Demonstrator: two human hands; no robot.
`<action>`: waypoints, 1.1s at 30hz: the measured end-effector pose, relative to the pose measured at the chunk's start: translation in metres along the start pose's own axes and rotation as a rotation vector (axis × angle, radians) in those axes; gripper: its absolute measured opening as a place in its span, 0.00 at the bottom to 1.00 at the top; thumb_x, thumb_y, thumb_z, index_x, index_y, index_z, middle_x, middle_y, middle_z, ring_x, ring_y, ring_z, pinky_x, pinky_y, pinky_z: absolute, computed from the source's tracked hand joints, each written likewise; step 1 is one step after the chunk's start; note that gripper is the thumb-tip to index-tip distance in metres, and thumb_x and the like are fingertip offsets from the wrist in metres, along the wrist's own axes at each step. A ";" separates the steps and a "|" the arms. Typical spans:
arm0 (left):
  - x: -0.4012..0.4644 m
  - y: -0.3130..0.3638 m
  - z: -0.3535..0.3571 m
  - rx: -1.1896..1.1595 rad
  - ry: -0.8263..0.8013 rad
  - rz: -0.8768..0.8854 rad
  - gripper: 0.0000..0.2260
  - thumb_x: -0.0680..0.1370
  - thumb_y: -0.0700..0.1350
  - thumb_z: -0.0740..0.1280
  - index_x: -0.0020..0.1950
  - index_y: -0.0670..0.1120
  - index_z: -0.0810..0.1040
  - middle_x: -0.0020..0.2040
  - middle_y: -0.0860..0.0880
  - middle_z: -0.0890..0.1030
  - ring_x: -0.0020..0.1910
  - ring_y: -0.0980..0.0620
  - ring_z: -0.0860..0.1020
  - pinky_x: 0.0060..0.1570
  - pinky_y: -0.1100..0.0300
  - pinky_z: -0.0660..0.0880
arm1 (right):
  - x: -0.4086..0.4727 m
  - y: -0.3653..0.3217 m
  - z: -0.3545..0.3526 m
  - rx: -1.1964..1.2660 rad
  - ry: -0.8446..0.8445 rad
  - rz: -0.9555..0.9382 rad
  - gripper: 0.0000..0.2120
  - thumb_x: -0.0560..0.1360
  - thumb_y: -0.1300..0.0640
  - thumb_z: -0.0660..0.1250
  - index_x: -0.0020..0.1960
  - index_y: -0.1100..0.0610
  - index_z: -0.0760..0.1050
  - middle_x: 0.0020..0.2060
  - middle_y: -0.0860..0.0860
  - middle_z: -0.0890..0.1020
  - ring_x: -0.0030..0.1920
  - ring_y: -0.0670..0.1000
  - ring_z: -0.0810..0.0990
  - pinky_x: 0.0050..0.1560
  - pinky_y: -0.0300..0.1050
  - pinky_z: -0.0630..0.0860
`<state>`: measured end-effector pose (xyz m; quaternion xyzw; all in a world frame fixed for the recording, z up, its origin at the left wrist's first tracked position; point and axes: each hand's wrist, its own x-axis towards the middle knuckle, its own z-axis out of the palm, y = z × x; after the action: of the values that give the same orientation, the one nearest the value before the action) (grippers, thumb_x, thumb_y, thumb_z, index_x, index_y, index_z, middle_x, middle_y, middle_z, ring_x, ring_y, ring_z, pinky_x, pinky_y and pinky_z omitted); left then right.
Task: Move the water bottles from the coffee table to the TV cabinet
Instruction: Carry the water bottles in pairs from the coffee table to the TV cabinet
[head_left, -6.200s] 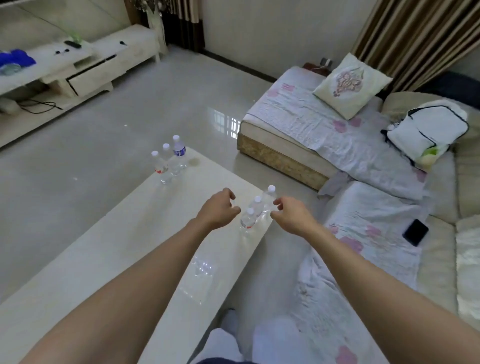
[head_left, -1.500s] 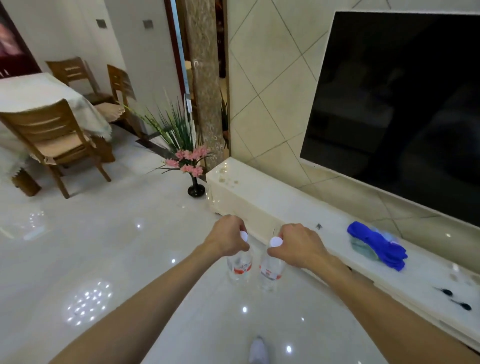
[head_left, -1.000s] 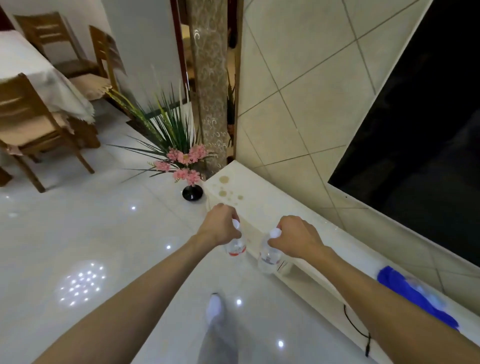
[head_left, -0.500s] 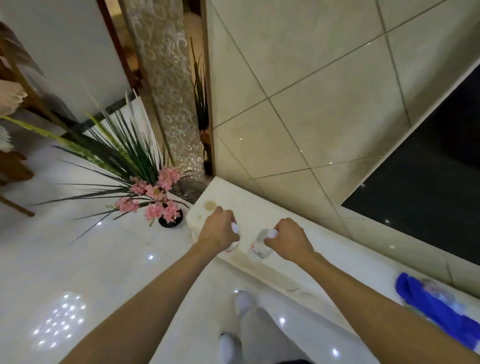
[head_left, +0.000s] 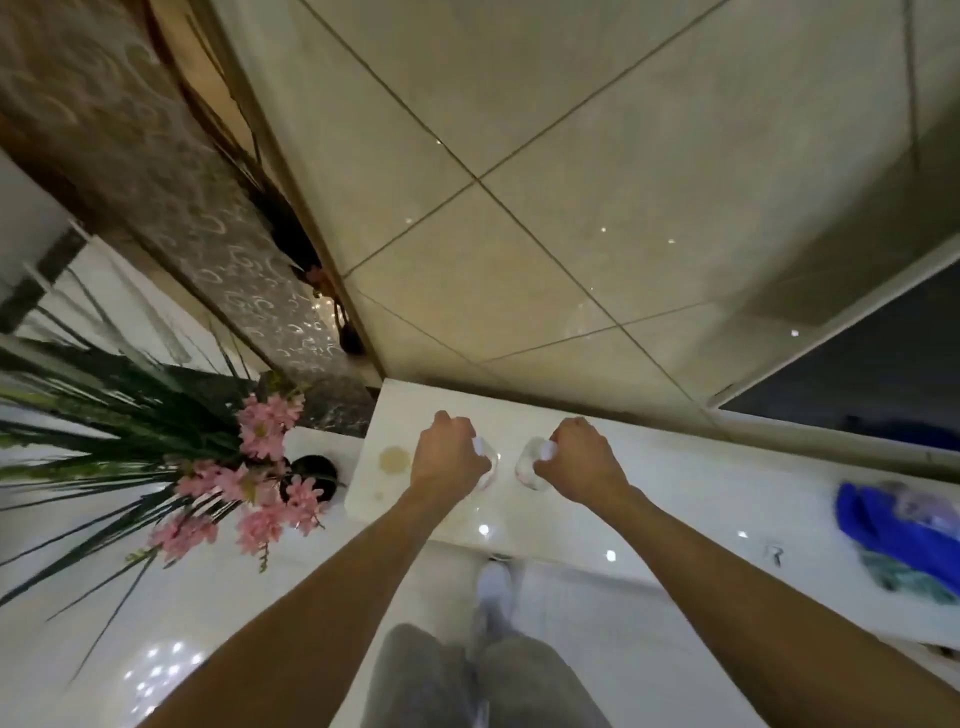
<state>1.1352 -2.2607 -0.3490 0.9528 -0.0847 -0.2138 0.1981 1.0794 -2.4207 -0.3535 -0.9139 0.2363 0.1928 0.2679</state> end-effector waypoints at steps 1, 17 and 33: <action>0.015 -0.003 0.005 0.005 -0.009 0.005 0.16 0.73 0.49 0.71 0.58 0.44 0.80 0.56 0.45 0.77 0.52 0.46 0.79 0.52 0.59 0.75 | 0.014 -0.001 0.004 0.007 0.008 0.016 0.10 0.70 0.55 0.70 0.43 0.59 0.71 0.42 0.57 0.72 0.41 0.55 0.74 0.41 0.43 0.69; 0.185 -0.056 0.102 0.130 -0.175 0.215 0.16 0.73 0.43 0.73 0.60 0.45 0.79 0.61 0.46 0.73 0.50 0.46 0.82 0.55 0.60 0.78 | 0.163 0.009 0.119 0.129 0.134 0.238 0.13 0.73 0.59 0.70 0.55 0.61 0.74 0.53 0.56 0.78 0.50 0.53 0.79 0.58 0.42 0.78; 0.204 -0.042 0.109 0.439 -0.214 0.498 0.18 0.78 0.47 0.67 0.66 0.46 0.72 0.66 0.45 0.70 0.55 0.48 0.78 0.48 0.59 0.78 | 0.181 -0.003 0.115 0.049 0.121 0.245 0.22 0.76 0.56 0.69 0.67 0.58 0.68 0.63 0.55 0.74 0.59 0.53 0.77 0.63 0.42 0.73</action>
<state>1.2733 -2.3097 -0.5334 0.8951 -0.3789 -0.2340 0.0244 1.2025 -2.4112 -0.5287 -0.8813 0.3665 0.1630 0.2497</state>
